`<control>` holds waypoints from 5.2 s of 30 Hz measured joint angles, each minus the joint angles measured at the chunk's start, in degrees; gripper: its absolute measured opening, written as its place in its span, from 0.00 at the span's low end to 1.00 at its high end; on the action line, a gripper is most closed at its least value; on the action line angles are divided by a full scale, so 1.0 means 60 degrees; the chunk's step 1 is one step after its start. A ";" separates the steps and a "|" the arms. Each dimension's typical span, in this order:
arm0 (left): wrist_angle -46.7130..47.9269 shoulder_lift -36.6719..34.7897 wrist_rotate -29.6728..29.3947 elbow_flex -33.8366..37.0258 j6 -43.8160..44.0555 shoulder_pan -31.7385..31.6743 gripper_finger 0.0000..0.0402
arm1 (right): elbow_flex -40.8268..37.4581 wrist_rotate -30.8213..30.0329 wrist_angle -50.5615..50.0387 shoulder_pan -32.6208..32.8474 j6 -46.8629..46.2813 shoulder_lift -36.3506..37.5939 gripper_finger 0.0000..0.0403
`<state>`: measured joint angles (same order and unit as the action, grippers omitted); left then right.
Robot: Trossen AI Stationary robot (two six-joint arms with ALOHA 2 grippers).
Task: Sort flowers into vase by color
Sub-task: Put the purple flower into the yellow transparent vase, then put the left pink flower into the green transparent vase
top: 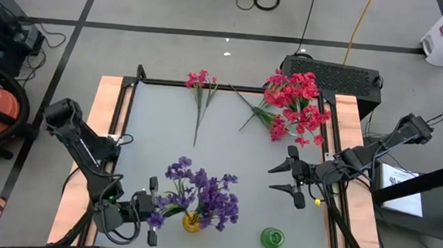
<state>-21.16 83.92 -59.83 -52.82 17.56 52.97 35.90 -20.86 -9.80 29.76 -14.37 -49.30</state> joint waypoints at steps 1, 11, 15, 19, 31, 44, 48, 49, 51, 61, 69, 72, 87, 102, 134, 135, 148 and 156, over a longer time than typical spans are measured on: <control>-0.0013 0.0033 0.0000 0.0000 0.0007 0.0000 0.00 | 0.0000 0.0000 -0.0010 0.0000 0.0000 0.0000 0.54; -0.0442 0.0745 -0.0015 -0.0004 0.0021 -0.0218 0.00 | 0.0002 0.0000 -0.0230 -0.0001 0.0000 0.0000 0.54; -0.0705 0.0940 -0.0011 -0.0007 0.0022 -0.0215 0.00 | 0.0004 0.0000 -0.0291 0.0000 0.0000 0.0000 0.54; -0.0707 0.1078 -0.0004 -0.0007 0.0181 -0.0208 0.00 | 0.0004 0.0000 -0.0296 0.0000 0.0000 0.0000 0.54; -0.0582 0.1271 0.0493 -0.0007 0.0152 -0.0200 0.00 | 0.0004 0.0044 -0.0358 0.0000 0.0000 0.0000 0.54; 0.0098 0.1271 0.0876 -0.0007 0.0015 -0.0200 0.07 | 0.0004 0.0795 -0.0419 0.0170 -0.0033 0.0000 0.54; 0.0219 0.1271 0.0877 -0.0007 0.0007 -0.0211 0.11 | 0.0004 0.0838 -0.0419 0.0432 -0.0033 0.0000 0.54; 0.0213 0.1271 0.0874 -0.0007 0.0007 -0.0211 0.13 | 0.0004 0.0933 -0.0419 0.0488 -0.0033 0.0000 0.54; 0.0216 0.1271 0.0874 -0.0007 0.0007 -0.0211 0.15 | 0.0004 0.1053 -0.0419 0.0600 -0.0033 0.0000 0.54; 0.0191 0.1269 0.0874 -0.0007 0.0015 -0.0200 0.39 | 0.0004 0.1021 -0.0412 0.0747 -0.0033 0.0000 0.54; 0.0191 0.1001 0.0874 -0.0007 0.0007 0.0306 0.45 | 0.0004 0.1005 -0.0414 0.0747 -0.0033 0.0000 0.54; 0.0191 0.0859 0.0871 -0.0007 -0.0078 0.0566 0.45 | 0.0004 0.1005 -0.0412 0.0747 -0.0033 0.0000 0.54; -0.0117 -0.0062 0.0685 -0.0007 -0.1792 0.0923 0.45 | 0.0004 0.1005 -0.0412 0.0747 -0.0069 -0.0001 0.54; -0.0668 -0.0532 0.1825 -0.0067 -0.2011 0.0947 0.45 | 0.0004 0.1005 -0.0415 0.0747 -0.0069 -0.0002 0.54; -0.0665 -0.0916 0.1718 -0.1562 -0.4580 0.1009 0.45 | 0.0004 0.1006 -0.0419 0.0743 -0.0171 -0.0004 0.54; -0.0653 -0.0998 0.1525 -0.1566 -0.4734 0.1009 0.45 | 0.0004 0.1007 -0.0418 0.0743 -0.0174 -0.0004 0.54; -0.0738 -0.1796 -0.2666 -0.1571 -0.5767 -0.0473 0.45 | 0.0004 0.1005 -0.0402 0.0743 -0.0171 -0.0565 0.54; -0.0684 -0.2293 -0.3584 -0.1573 -0.5737 -0.2225 0.45 | 0.0004 0.1005 -0.0386 0.0743 -0.0175 -0.1190 0.54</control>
<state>-25.26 70.16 -81.34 -62.26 -16.86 39.62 35.92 -14.83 -12.12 34.22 -15.42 -56.44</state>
